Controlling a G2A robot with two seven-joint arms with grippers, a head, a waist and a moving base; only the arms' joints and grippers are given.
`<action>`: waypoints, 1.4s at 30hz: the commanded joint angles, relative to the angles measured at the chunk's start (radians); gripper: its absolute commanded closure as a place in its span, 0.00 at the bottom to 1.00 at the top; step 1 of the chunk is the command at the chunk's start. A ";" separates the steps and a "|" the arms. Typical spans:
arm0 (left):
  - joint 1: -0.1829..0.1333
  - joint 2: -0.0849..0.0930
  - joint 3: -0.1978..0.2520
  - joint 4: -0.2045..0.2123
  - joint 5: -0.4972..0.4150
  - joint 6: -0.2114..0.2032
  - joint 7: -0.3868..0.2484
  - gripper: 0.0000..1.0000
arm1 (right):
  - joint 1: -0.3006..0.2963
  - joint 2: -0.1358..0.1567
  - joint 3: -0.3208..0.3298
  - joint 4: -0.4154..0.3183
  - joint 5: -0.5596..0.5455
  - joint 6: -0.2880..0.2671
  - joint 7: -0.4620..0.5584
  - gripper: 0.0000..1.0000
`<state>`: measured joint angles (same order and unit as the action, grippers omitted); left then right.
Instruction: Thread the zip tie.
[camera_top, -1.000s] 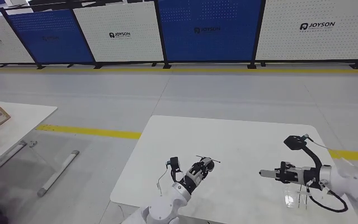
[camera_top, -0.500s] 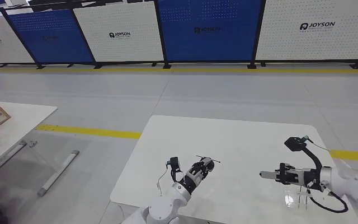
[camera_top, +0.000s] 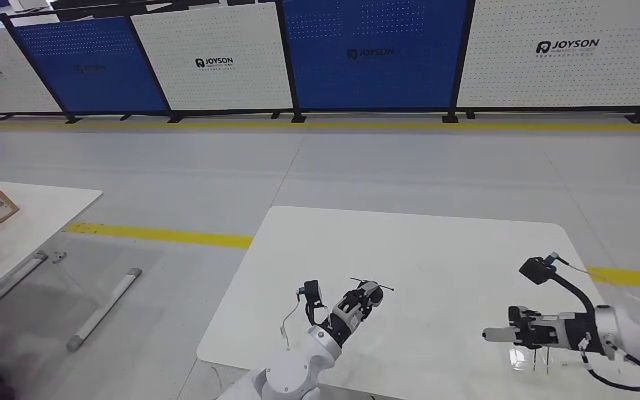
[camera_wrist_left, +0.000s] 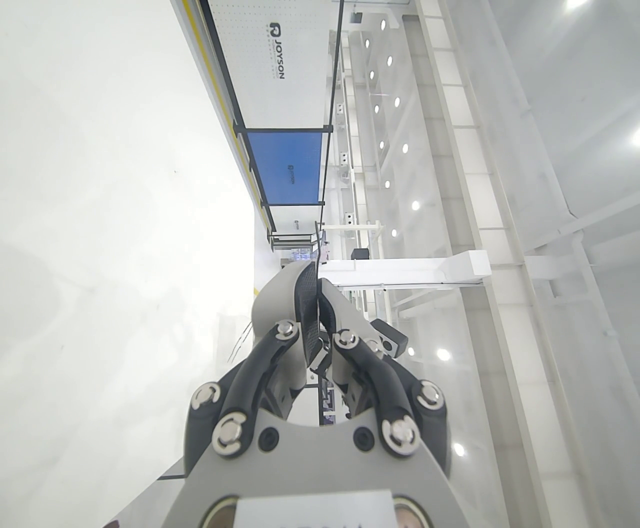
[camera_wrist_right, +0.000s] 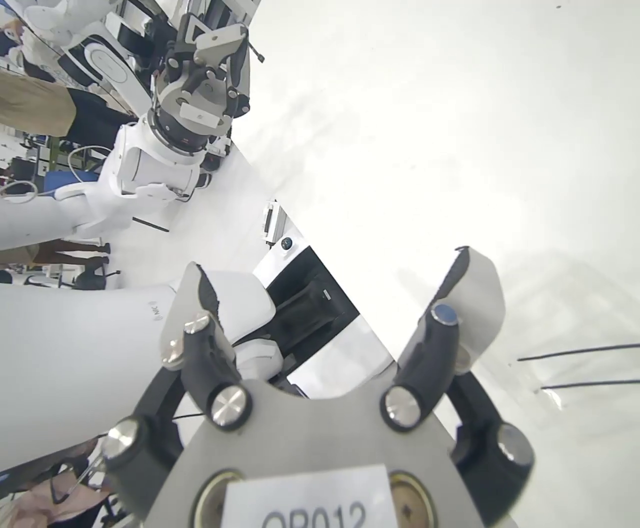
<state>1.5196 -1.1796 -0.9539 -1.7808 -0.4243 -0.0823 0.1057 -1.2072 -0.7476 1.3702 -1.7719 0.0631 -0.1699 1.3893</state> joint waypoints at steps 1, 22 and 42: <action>0.000 0.000 0.000 0.000 0.000 0.000 0.000 1.00 | 0.000 0.000 0.000 0.000 0.000 -0.001 0.001 0.00; 0.000 0.000 0.000 0.000 0.000 0.000 0.000 1.00 | -0.018 0.026 -0.006 -0.016 -0.239 0.307 0.001 0.00; 0.000 0.000 0.000 0.000 0.000 0.000 0.000 1.00 | -0.009 0.031 -0.023 -0.038 -0.387 0.480 -0.015 0.00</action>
<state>1.5196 -1.1796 -0.9539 -1.7808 -0.4243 -0.0823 0.1057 -1.2165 -0.7163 1.3477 -1.8097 -0.3234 0.3097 1.3745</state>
